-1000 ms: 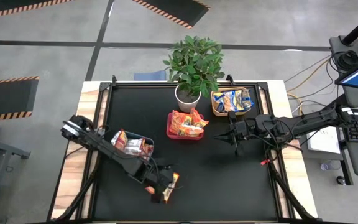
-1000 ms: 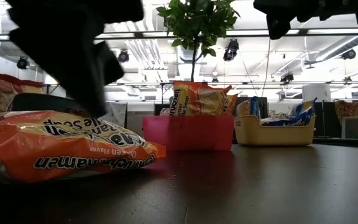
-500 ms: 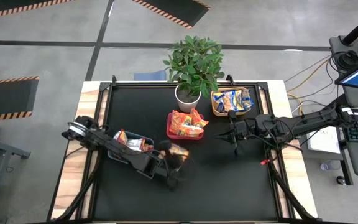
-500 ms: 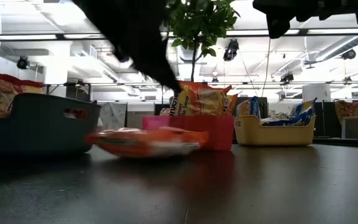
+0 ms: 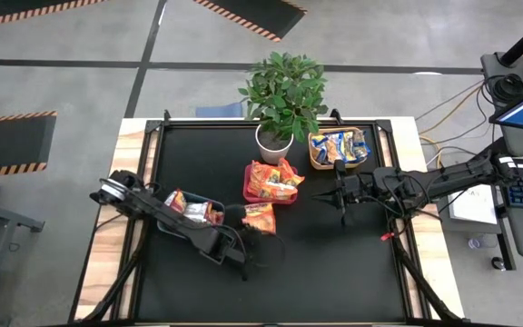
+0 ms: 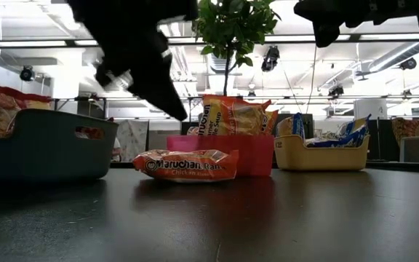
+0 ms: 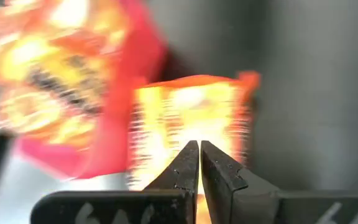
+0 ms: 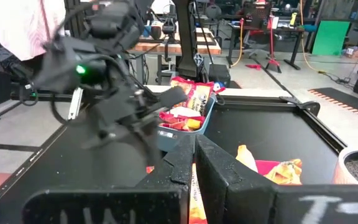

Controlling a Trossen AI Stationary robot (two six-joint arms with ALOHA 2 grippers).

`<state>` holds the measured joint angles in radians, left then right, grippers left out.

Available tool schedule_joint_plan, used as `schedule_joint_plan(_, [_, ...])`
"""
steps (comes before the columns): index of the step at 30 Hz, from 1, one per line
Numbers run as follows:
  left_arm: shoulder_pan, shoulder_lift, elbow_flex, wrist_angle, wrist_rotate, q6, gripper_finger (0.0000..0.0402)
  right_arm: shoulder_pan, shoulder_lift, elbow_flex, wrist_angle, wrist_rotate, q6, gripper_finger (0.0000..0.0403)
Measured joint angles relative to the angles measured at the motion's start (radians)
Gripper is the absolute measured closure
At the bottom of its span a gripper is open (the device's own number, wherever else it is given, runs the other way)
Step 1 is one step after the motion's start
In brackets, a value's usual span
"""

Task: Sort Maruchan noodles
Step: Put the orange noodle pack into the red bin

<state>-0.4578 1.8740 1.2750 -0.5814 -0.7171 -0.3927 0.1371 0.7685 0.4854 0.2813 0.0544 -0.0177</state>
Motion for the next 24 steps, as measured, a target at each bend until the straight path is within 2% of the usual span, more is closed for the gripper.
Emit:
schedule_joint_plan(3, [0.017,0.000,-0.062,0.049,-0.085,-0.040,0.0401,0.000,0.000,0.000,0.000,0.000,0.000,0.0394])
schedule_joint_plan(6, [0.034,0.010,-0.106,0.118,-0.069,-0.070,0.0402,0.000,0.000,0.000,0.000,0.000,-0.001,0.0394])
schedule_joint_plan(11, [0.037,0.050,-0.133,0.234,0.034,-0.059,0.0401,0.000,0.000,0.001,-0.008,0.001,-0.007,0.0394])
schedule_joint_plan(18, [0.039,0.110,-0.066,0.492,0.209,0.079,0.0402,0.000,0.000,0.001,-0.016,0.002,-0.012,0.0394])
schedule_joint_plan(20, [0.039,0.120,-0.027,0.493,0.223,0.146,0.0402,0.000,0.000,0.001,-0.016,0.002,-0.011,0.0394])
schedule_joint_plan(24, [0.037,0.120,0.027,0.350,0.198,0.203,0.0402,0.000,0.000,0.001,-0.016,0.001,0.018,0.0394])
